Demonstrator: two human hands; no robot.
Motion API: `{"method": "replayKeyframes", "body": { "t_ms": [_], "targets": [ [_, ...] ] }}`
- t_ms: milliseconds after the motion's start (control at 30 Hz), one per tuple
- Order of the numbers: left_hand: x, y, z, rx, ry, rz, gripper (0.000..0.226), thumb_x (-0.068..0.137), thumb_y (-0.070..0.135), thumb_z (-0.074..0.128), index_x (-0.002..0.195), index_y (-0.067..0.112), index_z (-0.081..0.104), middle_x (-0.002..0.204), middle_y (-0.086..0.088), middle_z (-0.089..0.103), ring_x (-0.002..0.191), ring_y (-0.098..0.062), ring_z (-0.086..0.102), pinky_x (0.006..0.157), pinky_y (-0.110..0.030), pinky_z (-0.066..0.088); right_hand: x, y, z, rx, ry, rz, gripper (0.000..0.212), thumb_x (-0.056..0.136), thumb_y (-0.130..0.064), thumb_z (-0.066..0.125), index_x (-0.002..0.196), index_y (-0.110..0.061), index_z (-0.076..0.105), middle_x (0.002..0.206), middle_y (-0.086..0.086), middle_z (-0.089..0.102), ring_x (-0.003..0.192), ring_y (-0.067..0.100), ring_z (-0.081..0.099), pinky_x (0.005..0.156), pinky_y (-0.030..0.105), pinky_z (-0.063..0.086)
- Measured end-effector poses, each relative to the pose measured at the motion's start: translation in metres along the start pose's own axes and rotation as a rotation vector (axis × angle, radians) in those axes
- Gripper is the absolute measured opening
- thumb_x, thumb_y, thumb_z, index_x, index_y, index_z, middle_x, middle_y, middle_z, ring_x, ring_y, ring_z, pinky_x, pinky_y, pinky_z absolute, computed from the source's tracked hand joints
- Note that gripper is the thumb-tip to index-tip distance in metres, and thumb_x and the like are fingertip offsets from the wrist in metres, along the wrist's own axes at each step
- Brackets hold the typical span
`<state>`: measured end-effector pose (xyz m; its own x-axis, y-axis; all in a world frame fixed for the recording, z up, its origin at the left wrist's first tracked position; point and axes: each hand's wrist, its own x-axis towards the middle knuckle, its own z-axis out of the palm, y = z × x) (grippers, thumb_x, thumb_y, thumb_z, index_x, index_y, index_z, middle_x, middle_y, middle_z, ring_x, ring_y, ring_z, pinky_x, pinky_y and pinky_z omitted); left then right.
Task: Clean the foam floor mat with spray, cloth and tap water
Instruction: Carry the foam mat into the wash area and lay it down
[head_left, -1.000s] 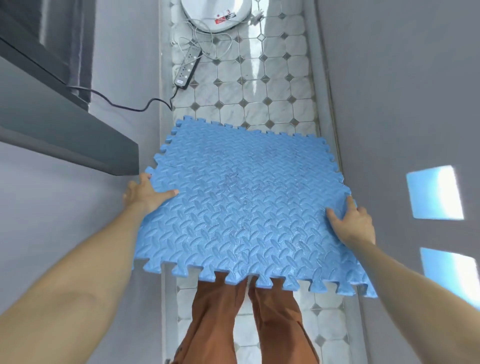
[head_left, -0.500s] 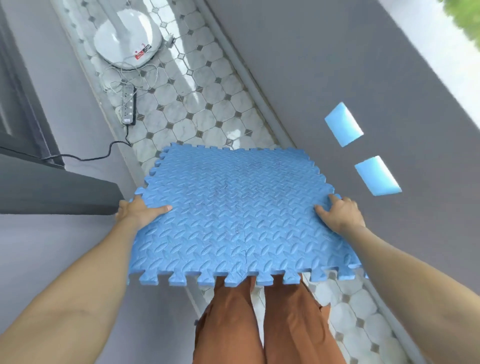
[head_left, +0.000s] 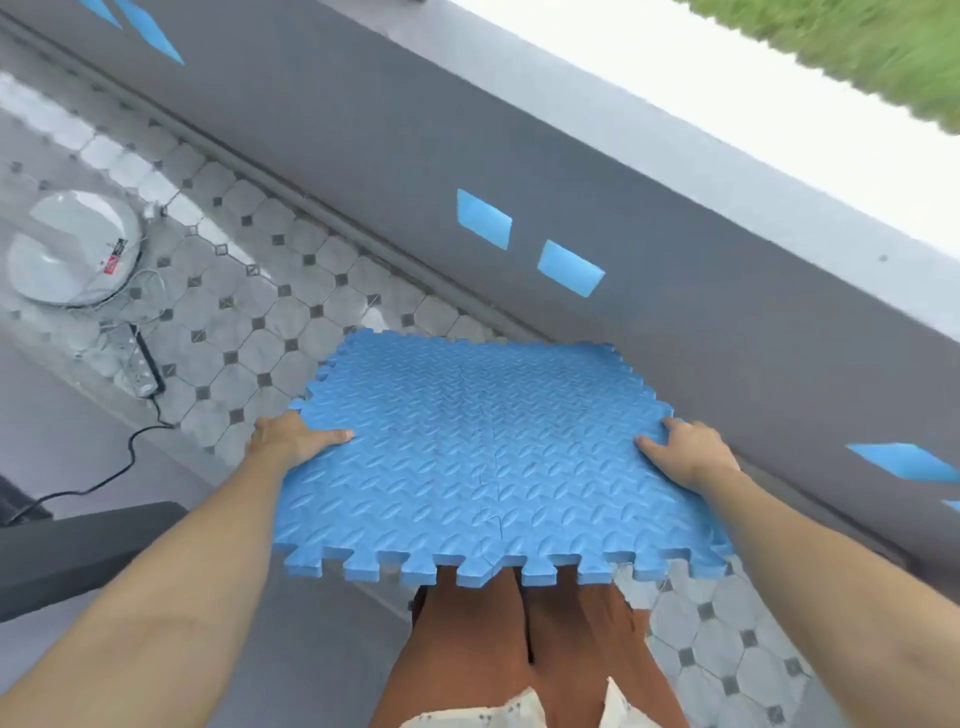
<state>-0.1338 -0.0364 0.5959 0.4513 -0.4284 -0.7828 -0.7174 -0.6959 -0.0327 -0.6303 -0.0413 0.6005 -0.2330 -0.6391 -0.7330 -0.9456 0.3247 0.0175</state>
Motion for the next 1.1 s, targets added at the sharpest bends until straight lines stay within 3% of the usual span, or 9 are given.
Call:
{"method": "replayKeyframes", "body": {
  "t_ms": [333, 533, 667, 833, 1100],
  "targets": [
    [-0.059, 0.170, 0.053, 0.381, -0.034, 0.323, 0.113, 0.067, 0.079, 0.064, 0.150, 0.009, 0.034, 0.153, -0.013, 0.039, 0.138, -0.035, 0.039, 0.110, -0.041, 0.037, -0.073, 0.173, 0.052, 0.284, 0.030, 0.268, 0.066, 0.094, -0.057, 0.043, 0.138, -0.008, 0.046, 0.132, 0.016, 0.056, 0.123, 0.033, 0.049, 0.097, 0.038, 0.042],
    [-0.120, 0.263, 0.127, 0.671, -0.066, 0.469, 0.113, 0.073, 0.078, 0.057, 0.151, 0.003, 0.028, 0.155, -0.016, 0.035, 0.140, -0.035, 0.037, 0.111, -0.038, 0.034, -0.138, 0.275, 0.112, 0.549, -0.010, 0.493, 0.069, 0.093, -0.056, 0.046, 0.145, -0.011, 0.040, 0.136, 0.012, 0.055, 0.124, 0.030, 0.051, 0.095, 0.037, 0.045],
    [-0.163, 0.314, 0.188, 0.846, -0.042, 0.568, 0.112, 0.072, 0.084, 0.050, 0.147, 0.002, 0.036, 0.152, -0.013, 0.042, 0.139, -0.032, 0.038, 0.110, -0.033, 0.033, -0.184, 0.332, 0.162, 0.677, -0.015, 0.634, 0.068, 0.092, -0.054, 0.047, 0.145, -0.013, 0.041, 0.138, 0.011, 0.054, 0.127, 0.030, 0.049, 0.099, 0.037, 0.043],
    [-0.203, 0.359, 0.266, 0.978, -0.064, 0.663, 0.125, 0.057, 0.090, 0.055, 0.146, 0.005, 0.036, 0.149, -0.017, 0.043, 0.139, -0.035, 0.034, 0.105, -0.040, 0.036, -0.241, 0.372, 0.228, 0.859, -0.016, 0.830, 0.066, 0.091, -0.052, 0.046, 0.147, -0.016, 0.039, 0.138, 0.009, 0.055, 0.130, 0.030, 0.044, 0.100, 0.038, 0.044],
    [-0.274, 0.423, 0.361, 1.193, -0.058, 0.851, 0.115, 0.066, 0.081, 0.062, 0.151, 0.011, 0.028, 0.148, -0.017, 0.035, 0.138, -0.031, 0.033, 0.103, -0.043, 0.038, -0.297, 0.369, 0.308, 1.203, 0.024, 1.146, 0.065, 0.088, -0.050, 0.049, 0.146, -0.021, 0.040, 0.131, 0.012, 0.057, 0.130, 0.031, 0.042, 0.099, 0.041, 0.046]
  ]
}}
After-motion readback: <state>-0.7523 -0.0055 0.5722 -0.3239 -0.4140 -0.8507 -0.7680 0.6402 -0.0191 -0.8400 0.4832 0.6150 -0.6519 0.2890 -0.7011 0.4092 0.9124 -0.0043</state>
